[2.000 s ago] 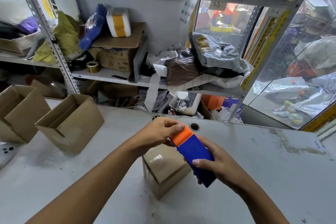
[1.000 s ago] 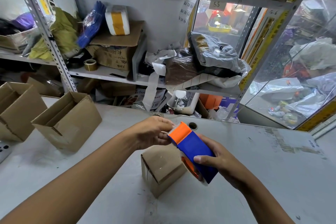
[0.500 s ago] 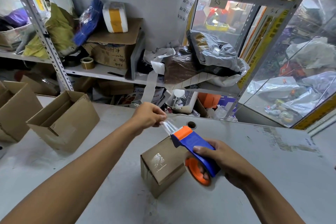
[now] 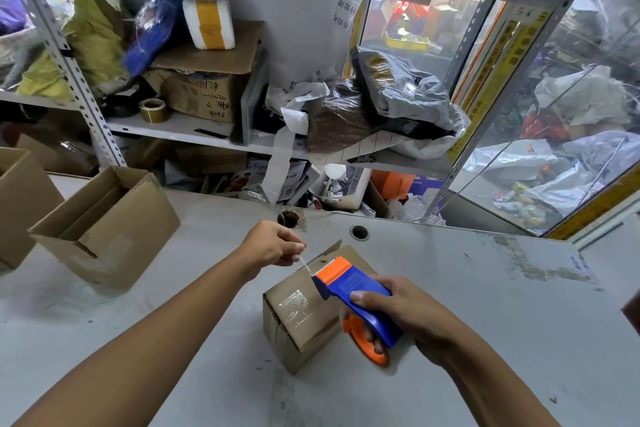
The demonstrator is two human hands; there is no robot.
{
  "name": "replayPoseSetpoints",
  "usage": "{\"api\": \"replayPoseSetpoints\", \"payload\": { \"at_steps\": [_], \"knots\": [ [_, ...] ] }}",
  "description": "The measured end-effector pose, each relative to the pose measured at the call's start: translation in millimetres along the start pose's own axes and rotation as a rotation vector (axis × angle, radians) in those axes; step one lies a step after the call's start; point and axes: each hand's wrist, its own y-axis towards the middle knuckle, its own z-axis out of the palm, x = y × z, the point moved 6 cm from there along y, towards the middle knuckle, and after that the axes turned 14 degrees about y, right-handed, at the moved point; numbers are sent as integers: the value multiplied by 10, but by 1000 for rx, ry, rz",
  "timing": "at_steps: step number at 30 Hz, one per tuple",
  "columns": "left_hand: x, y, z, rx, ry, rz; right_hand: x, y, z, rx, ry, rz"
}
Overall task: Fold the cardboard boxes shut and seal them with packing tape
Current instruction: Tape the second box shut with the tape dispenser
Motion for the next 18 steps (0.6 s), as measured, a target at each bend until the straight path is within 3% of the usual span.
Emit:
{"api": "replayPoseSetpoints", "payload": {
  "at_steps": [14, 18],
  "knots": [
    [373, 9, 187, 112, -150, -101, -72, 135, 97, -9, -17, 47],
    [381, 37, 238, 88, -34, -35, -148, 174, 69, -31, -5, 82]
  ]
}}
